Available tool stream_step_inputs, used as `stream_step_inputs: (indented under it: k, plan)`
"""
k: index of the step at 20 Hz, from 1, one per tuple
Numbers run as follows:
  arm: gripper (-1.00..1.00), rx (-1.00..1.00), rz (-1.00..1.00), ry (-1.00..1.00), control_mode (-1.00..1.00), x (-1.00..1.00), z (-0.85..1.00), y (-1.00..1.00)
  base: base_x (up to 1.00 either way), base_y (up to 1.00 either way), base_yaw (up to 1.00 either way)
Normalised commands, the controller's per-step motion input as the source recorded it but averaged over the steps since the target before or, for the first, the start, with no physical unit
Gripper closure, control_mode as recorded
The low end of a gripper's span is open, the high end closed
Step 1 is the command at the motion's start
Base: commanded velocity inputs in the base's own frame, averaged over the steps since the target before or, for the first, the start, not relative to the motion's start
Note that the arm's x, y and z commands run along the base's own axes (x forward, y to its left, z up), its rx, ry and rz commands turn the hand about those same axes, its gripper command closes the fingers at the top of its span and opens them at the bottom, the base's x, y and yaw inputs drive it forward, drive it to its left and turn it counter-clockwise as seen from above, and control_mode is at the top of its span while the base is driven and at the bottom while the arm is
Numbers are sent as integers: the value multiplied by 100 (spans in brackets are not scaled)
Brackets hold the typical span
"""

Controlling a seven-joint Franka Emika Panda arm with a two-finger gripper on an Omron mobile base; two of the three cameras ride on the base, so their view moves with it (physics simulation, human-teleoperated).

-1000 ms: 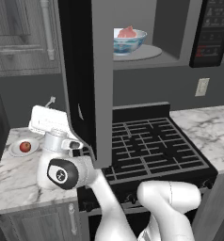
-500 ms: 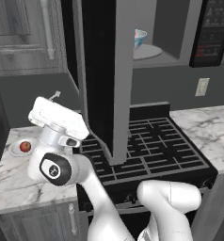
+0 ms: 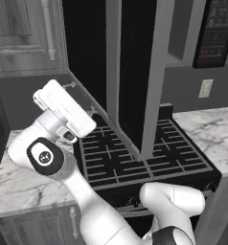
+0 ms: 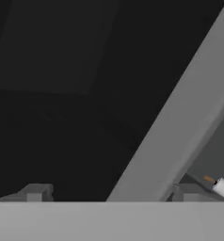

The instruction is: Remove the apple from the bowl and place it on the small plate. Then place the bowl with only the steak in the microwave, close the door, and press the start button to microwave the steak.

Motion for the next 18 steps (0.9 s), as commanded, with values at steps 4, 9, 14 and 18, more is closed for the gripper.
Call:
stream_step_inputs:
  k: [4,9,14,18]
  plan:
    - [-100,46,13,-8,-100,0,36,-72,0,0,0]
    - [-100,43,10,-6,-100,21,22,-87,0,0,0]
    - [-100,35,11,-5,-100,46,5,-86,0,0,0]
    - [-100,29,11,-5,-100,59,4,-74,0,0,0]
